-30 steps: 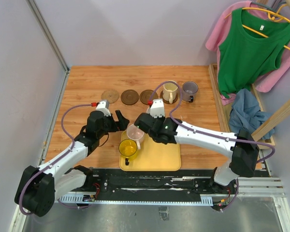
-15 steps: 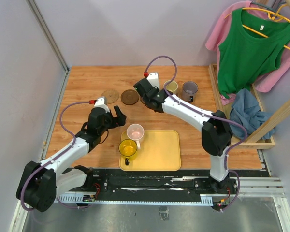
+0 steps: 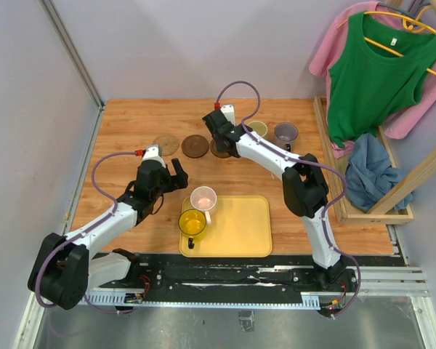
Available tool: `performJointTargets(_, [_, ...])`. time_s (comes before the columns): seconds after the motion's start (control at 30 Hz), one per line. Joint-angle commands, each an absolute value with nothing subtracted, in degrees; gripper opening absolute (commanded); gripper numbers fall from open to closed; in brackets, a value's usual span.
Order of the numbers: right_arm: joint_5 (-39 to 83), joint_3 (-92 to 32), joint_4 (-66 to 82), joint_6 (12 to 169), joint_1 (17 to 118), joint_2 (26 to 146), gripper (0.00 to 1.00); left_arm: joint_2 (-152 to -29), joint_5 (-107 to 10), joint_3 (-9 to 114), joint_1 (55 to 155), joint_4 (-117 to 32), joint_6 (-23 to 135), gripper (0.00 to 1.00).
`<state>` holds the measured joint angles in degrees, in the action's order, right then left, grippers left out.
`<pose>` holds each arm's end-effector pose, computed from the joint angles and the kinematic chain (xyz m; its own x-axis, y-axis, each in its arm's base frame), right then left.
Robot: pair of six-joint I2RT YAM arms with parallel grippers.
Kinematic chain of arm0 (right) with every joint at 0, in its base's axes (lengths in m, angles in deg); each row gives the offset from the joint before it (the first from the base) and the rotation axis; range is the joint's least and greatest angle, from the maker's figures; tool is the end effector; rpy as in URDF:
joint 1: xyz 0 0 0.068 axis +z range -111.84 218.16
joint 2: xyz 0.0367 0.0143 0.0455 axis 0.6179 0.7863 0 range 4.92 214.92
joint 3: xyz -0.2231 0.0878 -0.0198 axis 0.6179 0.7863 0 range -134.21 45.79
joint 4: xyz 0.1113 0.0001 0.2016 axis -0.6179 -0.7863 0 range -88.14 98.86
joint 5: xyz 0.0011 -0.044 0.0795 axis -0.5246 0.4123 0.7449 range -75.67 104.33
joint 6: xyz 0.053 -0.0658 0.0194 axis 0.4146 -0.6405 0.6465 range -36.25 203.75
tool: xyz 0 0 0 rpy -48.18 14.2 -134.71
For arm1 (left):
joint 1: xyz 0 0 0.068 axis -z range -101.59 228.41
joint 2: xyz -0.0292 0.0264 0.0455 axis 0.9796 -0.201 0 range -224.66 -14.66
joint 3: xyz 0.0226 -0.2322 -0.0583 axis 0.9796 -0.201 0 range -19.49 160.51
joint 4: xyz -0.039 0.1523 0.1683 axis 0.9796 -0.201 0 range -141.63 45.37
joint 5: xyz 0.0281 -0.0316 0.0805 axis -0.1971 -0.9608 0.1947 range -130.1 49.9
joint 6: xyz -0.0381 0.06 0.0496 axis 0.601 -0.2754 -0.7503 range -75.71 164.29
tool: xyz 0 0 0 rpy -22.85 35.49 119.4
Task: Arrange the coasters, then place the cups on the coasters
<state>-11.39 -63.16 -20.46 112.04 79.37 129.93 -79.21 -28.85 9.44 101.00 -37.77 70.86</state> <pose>0.3773 0.2862 0.1997 -0.6442 0.0036 -0.7648 -0.0670 0.9959 0.0611 0.2445 -0.0855 0.1753 -0.4954 -0.2690 -0.8260 -0.0028 0.9513 -0.3082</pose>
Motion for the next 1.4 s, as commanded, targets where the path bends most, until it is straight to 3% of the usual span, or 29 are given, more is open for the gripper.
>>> performJointTargets(0.0, [-11.81, -66.83, -18.06, 110.7, 79.12, 129.78, 0.01, -79.79, -27.82, 11.02, 100.72, -37.33, 70.3, 1.0])
performJointTargets(1.27, [-8.63, -66.32, -19.44, 112.53, 78.02, 132.54, 0.01, -81.31, -30.07, 10.89, 100.63, -36.7, 70.96, 1.0])
performJointTargets(1.37, [-8.86, -66.38, -19.46, 112.67, 77.91, 132.46, 0.12, -81.37, -30.38, 10.81, 100.63, -36.55, 71.0, 0.99])
